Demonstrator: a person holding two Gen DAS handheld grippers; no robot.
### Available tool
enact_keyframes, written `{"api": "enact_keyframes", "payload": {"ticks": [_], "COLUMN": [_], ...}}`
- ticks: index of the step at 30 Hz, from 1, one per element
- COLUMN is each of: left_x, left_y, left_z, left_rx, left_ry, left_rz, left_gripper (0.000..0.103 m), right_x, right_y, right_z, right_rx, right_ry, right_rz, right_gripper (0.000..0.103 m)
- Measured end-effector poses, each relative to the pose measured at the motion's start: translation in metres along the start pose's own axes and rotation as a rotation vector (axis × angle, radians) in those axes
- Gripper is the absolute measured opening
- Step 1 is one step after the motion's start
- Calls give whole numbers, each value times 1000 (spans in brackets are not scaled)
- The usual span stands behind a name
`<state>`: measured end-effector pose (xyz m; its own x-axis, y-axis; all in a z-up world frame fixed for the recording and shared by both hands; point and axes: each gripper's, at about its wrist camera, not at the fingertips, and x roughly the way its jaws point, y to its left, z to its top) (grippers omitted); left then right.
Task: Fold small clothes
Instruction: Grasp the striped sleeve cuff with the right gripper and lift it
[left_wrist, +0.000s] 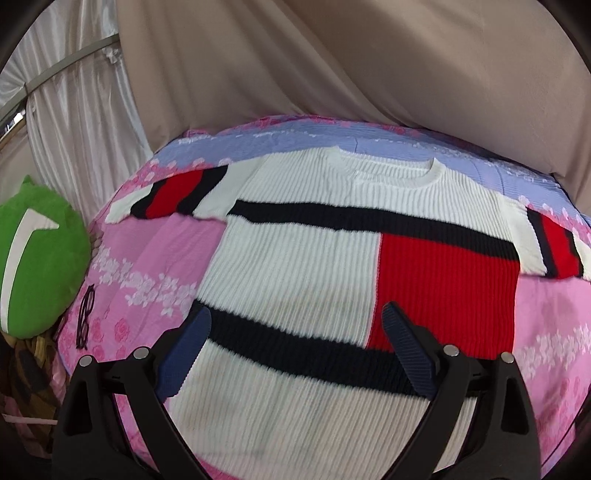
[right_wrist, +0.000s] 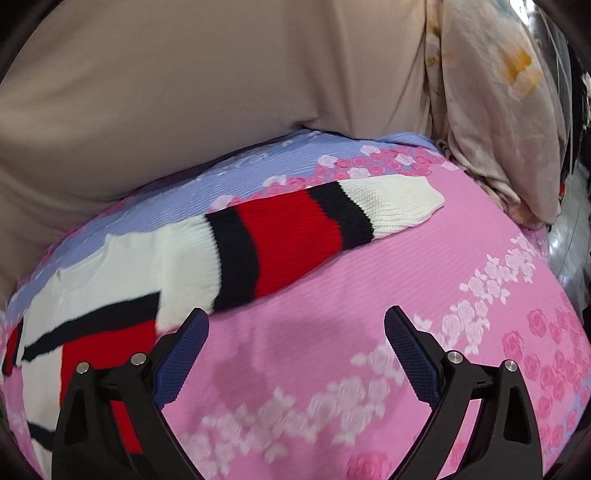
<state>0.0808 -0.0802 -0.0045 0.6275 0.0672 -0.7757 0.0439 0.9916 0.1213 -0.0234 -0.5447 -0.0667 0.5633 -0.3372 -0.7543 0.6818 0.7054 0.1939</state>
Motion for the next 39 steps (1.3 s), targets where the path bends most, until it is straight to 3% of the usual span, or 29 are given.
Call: {"api": "enact_keyframes", "payload": {"ticks": [4,9,10,11,12,16,18,21,24,25,26,28,30,35,39], "left_x": [18,30,32,34,35,38,40,42,45,47,48,52,58,78,82], "left_y": [-22,-51,-58,-63,-68,-84,-85,-76,-58,-50,-42,-26,-10,10,6], "left_z": [14,25,26,28,29,33,36,38,36,35,34,31,31,35,39], "left_rx": [-30,-10,-4,2,7,48,60,49,24,14,5,-11,-23,-61,-64], "left_ry": [15,12,15,18,21,19,17,19,31,39,48,61,76,121,99], "left_rz": [-3,0,-6,-15,-19,-17,-12,-8,7,11,13,15,-5,-102,-111], "left_gripper": [91,91,91,91,91,92,92,92,92,92,92,92,93,94,94], "right_x": [71,114,117,120,119,72,39,-17,-38,-41,-43,-47,-48,-28,-8], "right_y": [-44,-63,-62,-60,-58,-9,36,142,236,255,270,278,261,219,262], "right_z": [31,39,42,45,48,68,79,75,38,24,10,-10,-23,-55,-58], "right_rx": [179,290,286,280,277,153,58,-159,-353,-400,-448,-487,-439,-371,-471], "right_ry": [52,78,70,82,82,-38,-85,-110,-41,-42,-57,-76,-63,53,104], "right_rz": [85,135,138,149,150,244,347,579,756,765,740,676,637,446,431], "right_gripper": [74,52,42,18,14,13,13,14,36,48,50,50,53,58,58]}}
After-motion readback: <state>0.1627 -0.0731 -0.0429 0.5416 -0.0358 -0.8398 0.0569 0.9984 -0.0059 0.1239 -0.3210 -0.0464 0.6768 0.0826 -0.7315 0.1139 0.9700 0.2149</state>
